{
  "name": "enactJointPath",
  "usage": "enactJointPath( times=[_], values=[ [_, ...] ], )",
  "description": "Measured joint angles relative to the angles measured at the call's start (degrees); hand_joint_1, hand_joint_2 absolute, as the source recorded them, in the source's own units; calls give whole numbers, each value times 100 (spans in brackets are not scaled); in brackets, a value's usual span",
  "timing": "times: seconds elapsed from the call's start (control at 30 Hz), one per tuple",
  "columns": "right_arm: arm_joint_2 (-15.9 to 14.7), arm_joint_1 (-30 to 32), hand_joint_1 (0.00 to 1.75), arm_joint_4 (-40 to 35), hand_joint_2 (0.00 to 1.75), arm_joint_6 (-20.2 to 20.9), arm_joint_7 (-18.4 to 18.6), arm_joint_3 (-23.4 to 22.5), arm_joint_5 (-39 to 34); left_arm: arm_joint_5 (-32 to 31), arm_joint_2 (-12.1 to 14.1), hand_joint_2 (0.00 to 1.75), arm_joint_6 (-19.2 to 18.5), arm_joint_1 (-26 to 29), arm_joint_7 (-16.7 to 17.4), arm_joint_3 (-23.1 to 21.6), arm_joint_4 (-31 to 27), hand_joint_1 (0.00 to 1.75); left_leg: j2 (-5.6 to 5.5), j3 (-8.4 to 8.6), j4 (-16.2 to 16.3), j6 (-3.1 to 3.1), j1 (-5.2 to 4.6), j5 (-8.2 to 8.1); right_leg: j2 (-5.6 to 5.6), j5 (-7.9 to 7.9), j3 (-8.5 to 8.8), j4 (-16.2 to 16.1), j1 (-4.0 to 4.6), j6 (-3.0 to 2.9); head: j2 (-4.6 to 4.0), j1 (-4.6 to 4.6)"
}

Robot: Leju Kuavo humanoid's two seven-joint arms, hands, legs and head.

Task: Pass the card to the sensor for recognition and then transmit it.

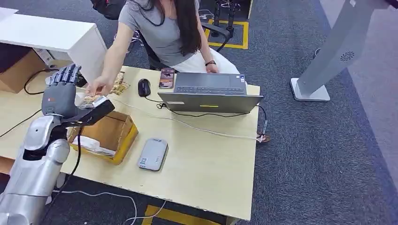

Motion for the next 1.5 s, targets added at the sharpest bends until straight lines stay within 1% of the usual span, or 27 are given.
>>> enactJointPath(
  times=[0.63,0.83,0.97,1.1,1.17,1.27,1.4,1.5],
  values=[
    [0,-7,0,-13,0,-17,-46,22,13,87,55,175,-52,2,-13,-7,2,175,-1,-1,0,0,0,0,0,0,1,0,0,0,0,0],
    [-2,-7,0,-13,0,-17,-77,46,50,149,55,175,-61,37,-127,-11,2,175,0,-1,0,0,0,0,0,0,0,0,0,0,0,0],
    [-2,-8,0,-13,0,-17,-77,48,98,166,53,175,-90,67,-129,-28,-2,175,0,-1,0,0,0,0,0,0,0,0,0,0,0,0],
    [-2,-7,0,-13,0,-13,-77,48,103,61,35,175,-173,213,-205,-148,-54,175,0,0,0,0,0,0,0,0,0,-1,-1,0,0,0],
    [-2,-8,0,-13,0,-2,-77,50,112,-6,-17,175,-164,330,-253,-255,-126,175,-1,-1,0,0,0,0,0,0,-2,-2,-1,0,0,0],
    [-2,-16,0,-13,0,50,-77,74,138,-231,-241,175,-127,466,-356,-554,-229,175,-9,-1,1,0,-2,0,-9,0,2,-4,-2,1,0,0],
    [-2,-32,0,-13,0,79,-77,133,192,-400,-533,175,-83,565,-319,-969,-273,175,-2,-2,2,1,-2,-1,-3,2,3,-4,-2,3,0,2],
    [-2,-31,0,-13,0,85,-77,151,199,-411,-618,175,-68,567,-299,-1089,-291,175,-4,-1,3,1,-2,0,-3,3,2,-3,-2,5,0,-2]
  ],
)
